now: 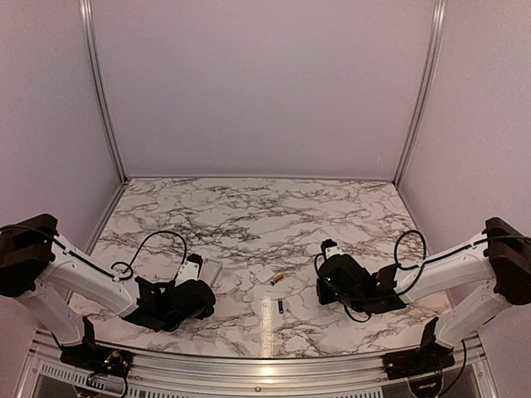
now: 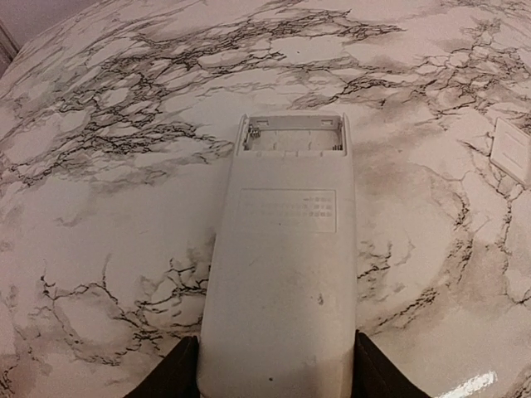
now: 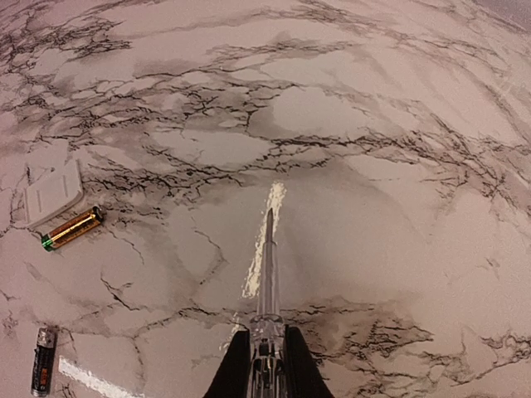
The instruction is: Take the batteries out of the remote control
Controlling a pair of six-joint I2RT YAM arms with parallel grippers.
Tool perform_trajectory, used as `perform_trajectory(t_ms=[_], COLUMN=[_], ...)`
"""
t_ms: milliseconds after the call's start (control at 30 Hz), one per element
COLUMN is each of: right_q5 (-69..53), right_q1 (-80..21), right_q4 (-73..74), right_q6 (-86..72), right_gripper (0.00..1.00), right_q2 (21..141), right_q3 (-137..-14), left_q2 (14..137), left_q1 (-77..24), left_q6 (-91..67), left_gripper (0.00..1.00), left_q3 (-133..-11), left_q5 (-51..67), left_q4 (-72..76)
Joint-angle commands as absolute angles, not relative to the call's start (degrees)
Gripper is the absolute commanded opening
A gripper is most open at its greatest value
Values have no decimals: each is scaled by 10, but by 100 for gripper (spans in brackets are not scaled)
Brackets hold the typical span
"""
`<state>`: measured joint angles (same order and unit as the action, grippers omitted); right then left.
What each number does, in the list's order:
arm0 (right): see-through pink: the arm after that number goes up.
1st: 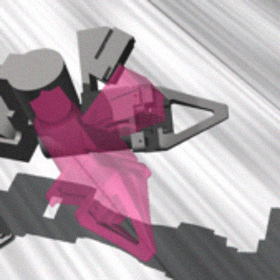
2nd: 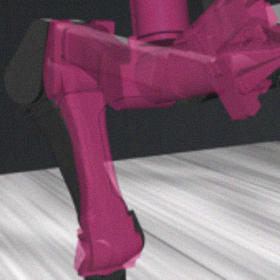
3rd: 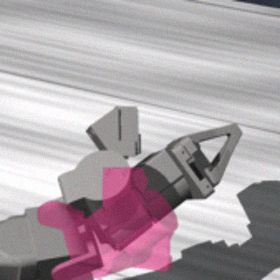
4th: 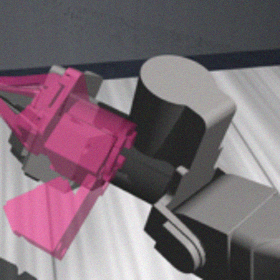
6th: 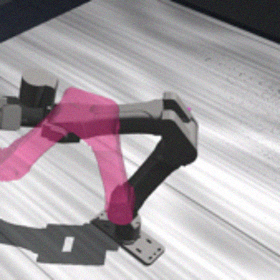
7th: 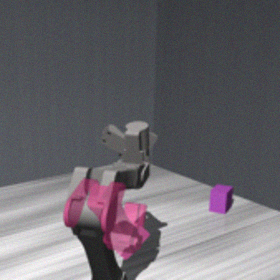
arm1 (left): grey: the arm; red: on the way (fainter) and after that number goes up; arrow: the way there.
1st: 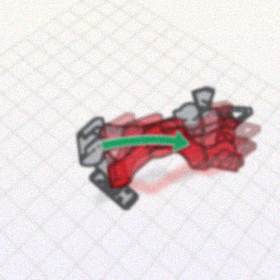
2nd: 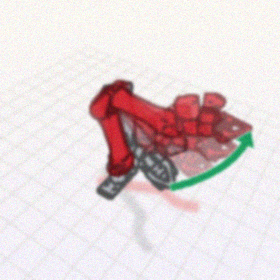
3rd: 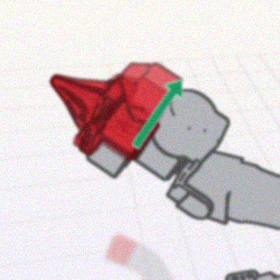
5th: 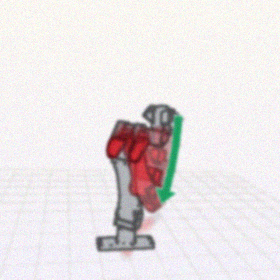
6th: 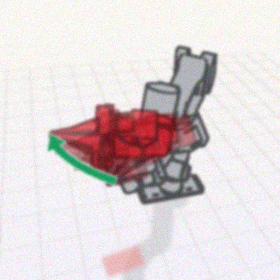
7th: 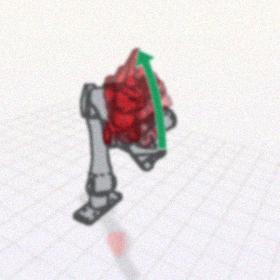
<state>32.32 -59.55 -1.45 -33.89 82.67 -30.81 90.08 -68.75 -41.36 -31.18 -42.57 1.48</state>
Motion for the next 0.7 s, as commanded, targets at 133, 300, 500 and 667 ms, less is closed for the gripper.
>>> perform_trajectory(t_ms=[133, 300, 500, 667], right_q5=[315, 310, 302, 295], right_q1=[-602, -602, -603, -603], right_q4=[-29, -32, -31, -30], right_q6=[-358, -365, -368, -370], right_gripper=[2, 5, 12, 18], right_q2=[835, 836, 836, 829], right_q3=[-307, -302, -300, -296], left_q2=[946, 952, 955, 957], left_q1=[-667, -657, -649, -649], left_q6=[-451, -458, -471, -471], left_gripper=[0, 0, 9, 20], left_q3=[-323, -323, -323, -324], left_q5=[-388, -360, -335, -319], left_q4=[15, 19, 13, 11])
